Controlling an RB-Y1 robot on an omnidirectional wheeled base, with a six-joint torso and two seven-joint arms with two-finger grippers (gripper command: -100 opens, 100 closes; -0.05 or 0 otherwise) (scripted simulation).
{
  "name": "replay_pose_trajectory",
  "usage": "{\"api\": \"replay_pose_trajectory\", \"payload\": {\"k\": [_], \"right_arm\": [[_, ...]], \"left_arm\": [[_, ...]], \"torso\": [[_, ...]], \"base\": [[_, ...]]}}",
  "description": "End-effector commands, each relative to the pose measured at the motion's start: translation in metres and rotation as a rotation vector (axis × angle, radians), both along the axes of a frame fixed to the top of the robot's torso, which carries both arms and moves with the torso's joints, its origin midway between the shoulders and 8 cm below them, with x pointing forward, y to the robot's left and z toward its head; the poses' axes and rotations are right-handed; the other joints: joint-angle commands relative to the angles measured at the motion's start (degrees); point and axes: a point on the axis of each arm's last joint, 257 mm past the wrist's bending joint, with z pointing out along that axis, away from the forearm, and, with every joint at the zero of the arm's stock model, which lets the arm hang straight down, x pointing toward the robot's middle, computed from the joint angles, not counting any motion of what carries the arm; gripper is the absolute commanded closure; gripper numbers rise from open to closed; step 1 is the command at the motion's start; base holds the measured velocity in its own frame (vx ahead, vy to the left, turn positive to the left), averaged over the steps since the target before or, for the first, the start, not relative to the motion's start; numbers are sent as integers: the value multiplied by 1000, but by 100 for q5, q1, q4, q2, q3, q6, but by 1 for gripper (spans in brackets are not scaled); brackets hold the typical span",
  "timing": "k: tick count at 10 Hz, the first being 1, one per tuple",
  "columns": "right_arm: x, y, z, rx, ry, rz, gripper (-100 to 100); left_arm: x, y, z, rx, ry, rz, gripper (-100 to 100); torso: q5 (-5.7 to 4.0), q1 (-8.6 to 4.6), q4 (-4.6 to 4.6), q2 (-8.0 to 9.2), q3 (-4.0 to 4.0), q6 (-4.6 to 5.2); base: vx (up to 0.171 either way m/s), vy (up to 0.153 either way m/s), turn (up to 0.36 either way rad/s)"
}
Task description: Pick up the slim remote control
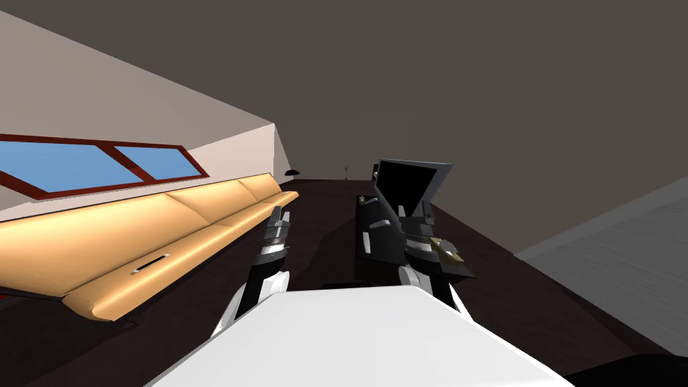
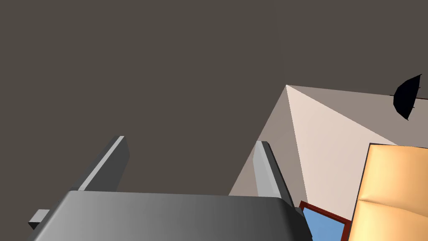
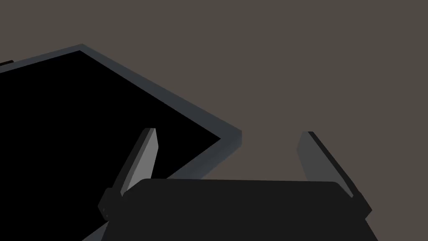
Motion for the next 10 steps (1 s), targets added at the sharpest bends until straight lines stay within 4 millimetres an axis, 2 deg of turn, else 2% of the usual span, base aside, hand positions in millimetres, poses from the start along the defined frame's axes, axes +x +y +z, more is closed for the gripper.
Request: {"api": "replay_pose_trajectory", "payload": {"k": [1,4,6,7,9,10], "right_arm": [[5,0,-5,-26,25,20,-100],[19,-7,-22,-62,106,55,-100],[31,-19,-38,-73,180,72,-100],[31,-18,-37,-80,181,74,-100],[43,-35,-54,-75,255,81,-100],[44,-35,-56,-73,264,80,-100]], "left_arm": [[0,0,0,0,0,0,0],[0,0,0,0,0,0,0],[0,0,0,0,0,0,0],[0,0,0,0,0,0,0],[0,0,0,0,0,0,0],[0,0,0,0,0,0,0]], "torso": [[0,0,0,0,0,0],[6,28,-2,-8,-5,0],[10,48,-3,-14,-8,-1],[13,58,-4,-18,-10,0],[8,35,-4,-17,-10,0],[10,46,-5,-21,-12,-1]], "base": [[8,24,-2],[21,82,-9],[44,151,-12],[43,103,-15],[48,110,-9],[33,96,-16]]}}
